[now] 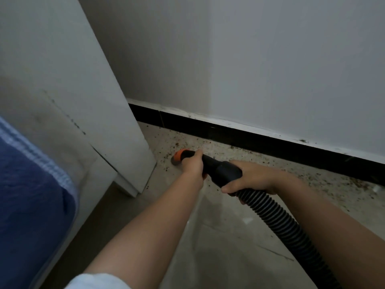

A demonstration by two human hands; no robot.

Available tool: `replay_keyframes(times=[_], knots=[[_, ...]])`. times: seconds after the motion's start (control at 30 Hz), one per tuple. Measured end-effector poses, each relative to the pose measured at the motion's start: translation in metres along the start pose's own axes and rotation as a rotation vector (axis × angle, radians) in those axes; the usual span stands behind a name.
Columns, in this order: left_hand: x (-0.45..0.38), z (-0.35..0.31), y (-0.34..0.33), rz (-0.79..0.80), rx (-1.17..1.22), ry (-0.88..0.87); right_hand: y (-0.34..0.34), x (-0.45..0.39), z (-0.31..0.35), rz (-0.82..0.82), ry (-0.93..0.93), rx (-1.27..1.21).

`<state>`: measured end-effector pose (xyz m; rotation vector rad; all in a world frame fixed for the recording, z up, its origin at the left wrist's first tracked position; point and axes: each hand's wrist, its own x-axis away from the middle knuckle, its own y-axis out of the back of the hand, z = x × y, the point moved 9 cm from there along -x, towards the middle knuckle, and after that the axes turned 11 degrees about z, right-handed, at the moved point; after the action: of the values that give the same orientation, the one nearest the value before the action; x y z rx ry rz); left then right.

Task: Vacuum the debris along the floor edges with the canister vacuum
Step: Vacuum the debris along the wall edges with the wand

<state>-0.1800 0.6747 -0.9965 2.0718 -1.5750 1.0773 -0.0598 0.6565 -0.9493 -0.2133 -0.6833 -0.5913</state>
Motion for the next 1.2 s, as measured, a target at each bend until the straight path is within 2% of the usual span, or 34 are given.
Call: replay_keyframes(times=[0.37, 0.57, 0.8, 1.2], knots=[[0.015, -0.007, 0.010, -0.088, 0.002, -0.081, -0.001, 0.000, 0.010, -0.027, 0.026, 0.063], [0.019, 0.006, 0.023, -0.117, 0.030, -0.057, -0.010, -0.001, 0.010, -0.012, 0.006, 0.116], [0.013, 0.016, 0.032, -0.035, 0.055, -0.020, -0.021, -0.012, -0.003, 0.023, -0.015, 0.158], [-0.005, 0.014, 0.030, 0.023, -0.011, 0.000, -0.018, -0.023, -0.012, -0.160, -0.009, 0.327]])
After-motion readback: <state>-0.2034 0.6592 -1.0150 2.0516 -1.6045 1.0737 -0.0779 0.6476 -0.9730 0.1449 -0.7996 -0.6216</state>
